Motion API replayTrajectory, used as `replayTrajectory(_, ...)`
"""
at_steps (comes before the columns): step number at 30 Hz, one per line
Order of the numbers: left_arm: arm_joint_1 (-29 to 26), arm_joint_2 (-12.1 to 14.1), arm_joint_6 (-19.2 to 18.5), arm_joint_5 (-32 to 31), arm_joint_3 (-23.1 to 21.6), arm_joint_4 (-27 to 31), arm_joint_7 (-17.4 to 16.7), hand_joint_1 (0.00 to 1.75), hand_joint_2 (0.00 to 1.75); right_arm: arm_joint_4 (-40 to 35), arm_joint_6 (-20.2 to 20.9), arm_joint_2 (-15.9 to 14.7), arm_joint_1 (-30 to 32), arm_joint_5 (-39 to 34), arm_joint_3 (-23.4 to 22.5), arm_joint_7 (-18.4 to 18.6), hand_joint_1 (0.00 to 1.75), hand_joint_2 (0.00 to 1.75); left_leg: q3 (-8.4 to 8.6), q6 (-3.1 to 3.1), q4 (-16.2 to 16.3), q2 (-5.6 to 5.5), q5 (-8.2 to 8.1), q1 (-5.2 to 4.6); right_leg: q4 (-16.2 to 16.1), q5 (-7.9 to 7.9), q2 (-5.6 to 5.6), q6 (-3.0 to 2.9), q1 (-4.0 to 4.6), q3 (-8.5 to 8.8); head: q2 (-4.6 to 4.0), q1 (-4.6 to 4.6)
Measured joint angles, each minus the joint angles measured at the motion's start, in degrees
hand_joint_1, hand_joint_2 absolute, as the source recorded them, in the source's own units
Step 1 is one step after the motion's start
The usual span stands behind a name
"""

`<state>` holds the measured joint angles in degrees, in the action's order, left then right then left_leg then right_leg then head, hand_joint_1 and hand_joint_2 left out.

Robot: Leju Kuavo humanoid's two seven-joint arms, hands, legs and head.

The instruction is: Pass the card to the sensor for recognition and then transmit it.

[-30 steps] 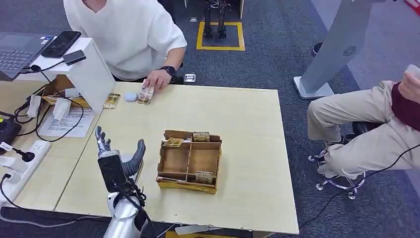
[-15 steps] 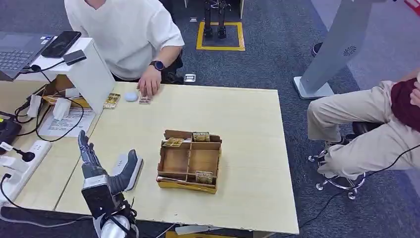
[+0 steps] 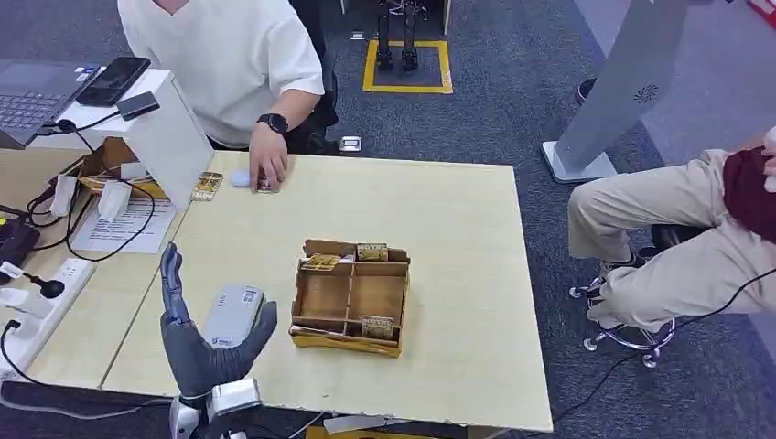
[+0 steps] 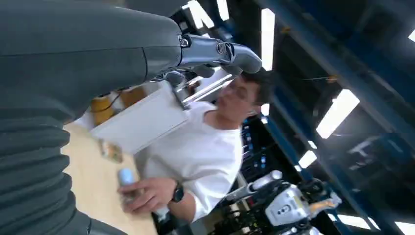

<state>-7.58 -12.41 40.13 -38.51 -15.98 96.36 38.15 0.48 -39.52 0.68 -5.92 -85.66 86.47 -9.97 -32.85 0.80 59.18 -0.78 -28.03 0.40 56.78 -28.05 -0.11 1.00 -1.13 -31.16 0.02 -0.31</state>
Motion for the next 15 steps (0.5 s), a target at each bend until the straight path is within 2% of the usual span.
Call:
replayTrajectory(4,-1.58,-2.96,0.07,-11.69,1.99,2.58,1.78,0.0,1.75,0.0,0.0,0.0,-0.03,0.46,0.13,0.27,0.0,1.75,-0.01,0.01,0.0,-0.01,0.0,-0.02,-0.02,0.0,-0.02,0.0,0.0,-0.01,-0.02,0.04)
replayTrajectory(11,-2.35,-3.48,0.07,-28.47,4.64,7.81,1.87,0.0,1.75,-0.02,0.0,0.02,-0.1,0.04,1.77,0.48,0.0,1.75,0.02,-0.01,0.0,0.0,0.01,0.01,0.01,0.0,-0.04,0.0,0.02,0.0,0.0,0.02)
replayTrajectory(15,-2.41,-3.61,0.07,-32.64,5.01,9.18,1.87,0.0,1.75,-0.02,0.0,0.13,-0.12,0.11,2.43,0.83,0.0,1.75,0.01,0.0,0.0,-0.01,0.01,0.0,0.01,0.0,-0.04,0.0,0.01,0.01,-0.02,0.02)
